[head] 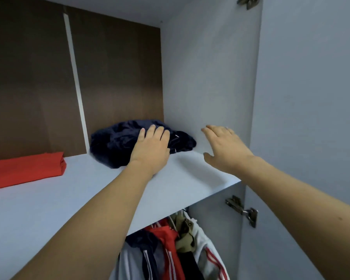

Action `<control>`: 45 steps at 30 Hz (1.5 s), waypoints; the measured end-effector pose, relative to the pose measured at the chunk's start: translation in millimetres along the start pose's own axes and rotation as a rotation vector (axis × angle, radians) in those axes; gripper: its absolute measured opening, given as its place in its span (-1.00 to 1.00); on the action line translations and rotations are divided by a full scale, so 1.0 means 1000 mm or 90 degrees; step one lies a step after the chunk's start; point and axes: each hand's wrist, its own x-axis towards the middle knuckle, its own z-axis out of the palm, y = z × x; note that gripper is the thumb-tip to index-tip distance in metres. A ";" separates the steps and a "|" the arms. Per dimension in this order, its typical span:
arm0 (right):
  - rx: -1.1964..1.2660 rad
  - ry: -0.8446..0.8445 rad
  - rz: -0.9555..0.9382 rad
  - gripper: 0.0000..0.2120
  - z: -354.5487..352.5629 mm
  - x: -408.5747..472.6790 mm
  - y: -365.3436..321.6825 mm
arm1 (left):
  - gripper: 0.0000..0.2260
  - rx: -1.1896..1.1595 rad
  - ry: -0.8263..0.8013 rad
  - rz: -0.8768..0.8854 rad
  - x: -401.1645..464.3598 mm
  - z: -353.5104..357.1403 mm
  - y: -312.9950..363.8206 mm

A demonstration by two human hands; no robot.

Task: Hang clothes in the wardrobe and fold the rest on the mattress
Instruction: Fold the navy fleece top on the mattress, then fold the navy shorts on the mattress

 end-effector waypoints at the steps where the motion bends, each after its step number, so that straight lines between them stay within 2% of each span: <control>1: -0.013 -0.003 0.006 -0.33 -0.010 -0.016 0.002 | -0.46 -0.016 0.017 0.011 -0.006 -0.004 0.012; 4: -0.059 -0.024 0.025 -0.33 -0.040 -0.066 0.006 | -0.46 -0.057 0.046 0.058 -0.029 -0.018 0.054; 7: -0.124 -0.001 0.031 -0.35 -0.072 -0.114 0.014 | -0.46 -0.051 0.099 0.112 -0.048 -0.041 0.089; 12: -0.217 0.070 0.030 -0.34 -0.139 -0.190 0.025 | -0.43 -0.014 0.153 0.155 -0.077 -0.095 0.135; 17: -0.257 0.183 0.065 -0.34 -0.212 -0.284 0.060 | -0.41 -0.091 0.263 0.216 -0.102 -0.176 0.226; 23: -0.290 0.140 0.172 -0.29 -0.278 -0.438 0.135 | -0.38 -0.208 0.317 0.270 -0.154 -0.259 0.390; 26: -0.288 0.096 0.251 -0.29 -0.301 -0.523 0.182 | -0.38 -0.260 0.296 0.287 -0.180 -0.288 0.476; 31: -0.275 0.038 0.391 -0.29 -0.328 -0.647 0.264 | -0.38 -0.273 0.242 0.398 -0.207 -0.324 0.619; 39: -0.254 -0.019 0.592 -0.31 -0.328 -0.824 0.407 | -0.42 -0.379 0.168 0.566 -0.223 -0.332 0.876; 45: -0.239 -0.085 0.783 -0.32 -0.319 -0.979 0.493 | -0.42 -0.456 0.093 0.721 -0.274 -0.335 1.089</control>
